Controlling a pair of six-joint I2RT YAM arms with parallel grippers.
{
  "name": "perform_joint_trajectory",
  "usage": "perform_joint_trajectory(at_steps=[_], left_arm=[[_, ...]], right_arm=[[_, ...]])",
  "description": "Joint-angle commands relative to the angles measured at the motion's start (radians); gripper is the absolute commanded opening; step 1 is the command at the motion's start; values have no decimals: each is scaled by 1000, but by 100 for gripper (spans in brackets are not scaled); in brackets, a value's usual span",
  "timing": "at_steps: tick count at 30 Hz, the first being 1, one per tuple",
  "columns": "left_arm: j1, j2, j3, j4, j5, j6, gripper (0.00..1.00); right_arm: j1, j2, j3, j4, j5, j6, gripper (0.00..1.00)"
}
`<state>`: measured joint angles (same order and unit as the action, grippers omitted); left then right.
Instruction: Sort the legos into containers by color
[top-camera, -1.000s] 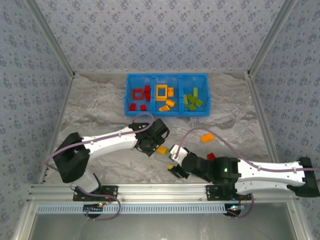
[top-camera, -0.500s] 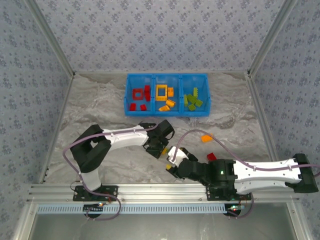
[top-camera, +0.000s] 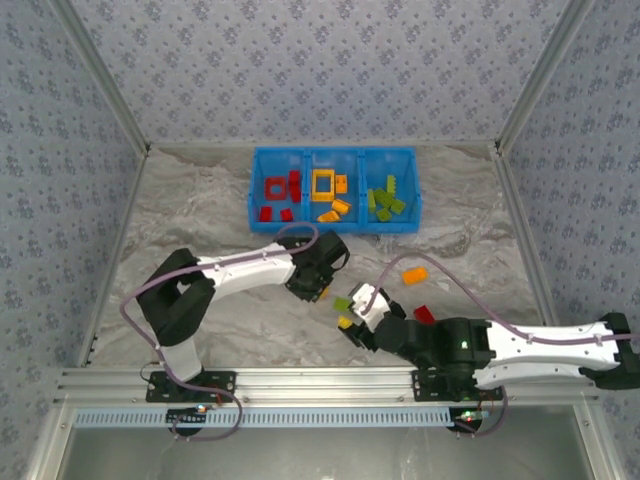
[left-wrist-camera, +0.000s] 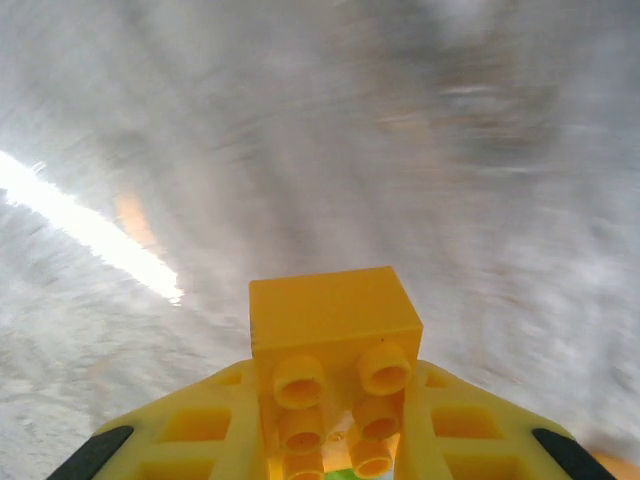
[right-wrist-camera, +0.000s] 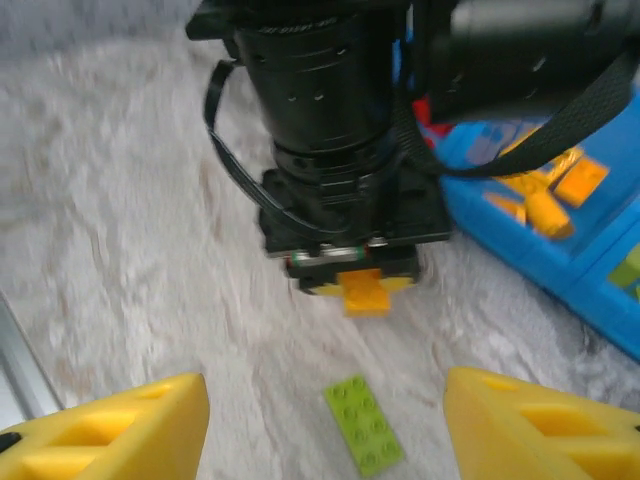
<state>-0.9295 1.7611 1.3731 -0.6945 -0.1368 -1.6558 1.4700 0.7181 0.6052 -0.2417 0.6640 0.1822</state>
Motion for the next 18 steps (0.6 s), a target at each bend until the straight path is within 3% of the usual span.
perform_joint_trajectory(at_steps=[1,6,10,14,18], left_arm=[[48,-25,160,-82,-82,302,25],[132,138,437,-145,-20,570,25],[173,321,698,-261,-68,747,24],[193,468,874,-359,-141,827,23],[202,555,944,-395,-199,850,23]], right_arm=[[-58,11,-76,365,10,-141,69],[-222,177,-17,493,11,-168,68],[-338,282,35,527,-16,-147,67],[-394,348,72,546,-26,-148,68],[-427,418,75,576,23,-132,68]])
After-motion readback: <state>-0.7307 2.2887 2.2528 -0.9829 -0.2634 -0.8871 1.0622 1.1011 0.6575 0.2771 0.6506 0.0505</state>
